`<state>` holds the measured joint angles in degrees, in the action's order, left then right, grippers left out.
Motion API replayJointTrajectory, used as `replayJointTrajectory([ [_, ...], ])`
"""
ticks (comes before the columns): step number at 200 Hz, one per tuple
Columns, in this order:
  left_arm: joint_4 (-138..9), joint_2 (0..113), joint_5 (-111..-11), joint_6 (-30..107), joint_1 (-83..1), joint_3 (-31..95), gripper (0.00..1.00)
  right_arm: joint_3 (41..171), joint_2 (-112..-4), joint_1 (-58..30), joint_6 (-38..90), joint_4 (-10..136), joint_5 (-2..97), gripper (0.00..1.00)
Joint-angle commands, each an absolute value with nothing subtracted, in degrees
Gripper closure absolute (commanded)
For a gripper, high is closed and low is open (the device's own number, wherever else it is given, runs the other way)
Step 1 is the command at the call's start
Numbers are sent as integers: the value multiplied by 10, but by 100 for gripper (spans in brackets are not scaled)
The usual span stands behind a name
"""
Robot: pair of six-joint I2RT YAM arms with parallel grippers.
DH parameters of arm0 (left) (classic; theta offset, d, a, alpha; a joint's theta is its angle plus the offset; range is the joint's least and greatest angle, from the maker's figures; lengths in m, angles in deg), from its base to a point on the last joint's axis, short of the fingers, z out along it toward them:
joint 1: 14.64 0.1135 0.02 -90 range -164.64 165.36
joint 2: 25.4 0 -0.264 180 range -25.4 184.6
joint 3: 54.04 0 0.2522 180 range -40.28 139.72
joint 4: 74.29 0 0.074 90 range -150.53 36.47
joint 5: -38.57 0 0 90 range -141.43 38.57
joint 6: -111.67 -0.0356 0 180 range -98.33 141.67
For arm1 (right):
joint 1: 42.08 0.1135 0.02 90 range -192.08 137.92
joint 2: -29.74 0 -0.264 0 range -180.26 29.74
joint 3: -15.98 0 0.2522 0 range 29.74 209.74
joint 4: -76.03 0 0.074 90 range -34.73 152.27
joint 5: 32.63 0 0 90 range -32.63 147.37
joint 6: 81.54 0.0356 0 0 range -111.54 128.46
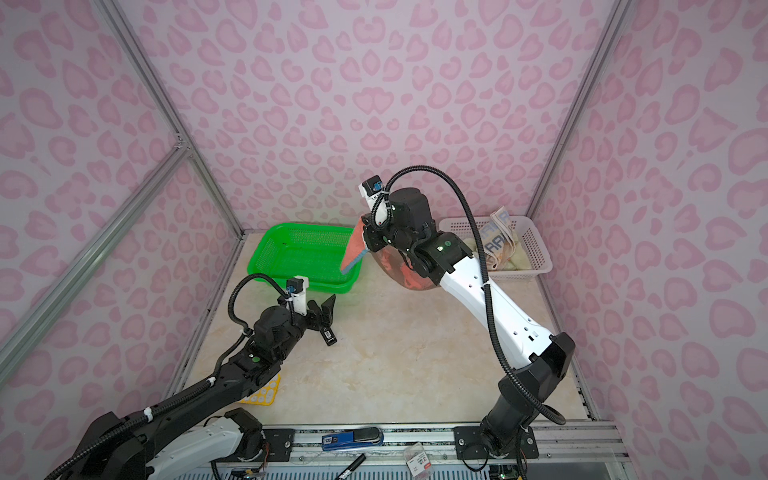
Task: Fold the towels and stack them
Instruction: 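Lift the brown-and-coral towel out of the white basket with the right gripper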
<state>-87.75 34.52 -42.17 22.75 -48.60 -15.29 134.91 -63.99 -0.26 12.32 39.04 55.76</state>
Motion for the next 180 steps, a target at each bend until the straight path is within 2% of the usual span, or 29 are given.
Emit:
replayJointTrajectory([
  [1,-969,366,-444,189,-488,-156,2,1333,-630,0,145,434,552,100],
  [32,-1114,424,-435,120,-498,-186,2,1315,-619,1,155,439,551,100],
  [65,-1149,495,-406,31,-501,-153,2,1285,-601,0,161,447,549,100],
  [90,-1229,554,-417,-18,-502,-146,2,1259,-585,0,161,454,554,100],
  [135,-1281,641,-457,-29,-502,-103,2,1230,-564,-1,158,453,549,100],
  [180,-1366,705,-453,-41,-502,-73,2,1202,-546,-11,162,456,516,100],
])
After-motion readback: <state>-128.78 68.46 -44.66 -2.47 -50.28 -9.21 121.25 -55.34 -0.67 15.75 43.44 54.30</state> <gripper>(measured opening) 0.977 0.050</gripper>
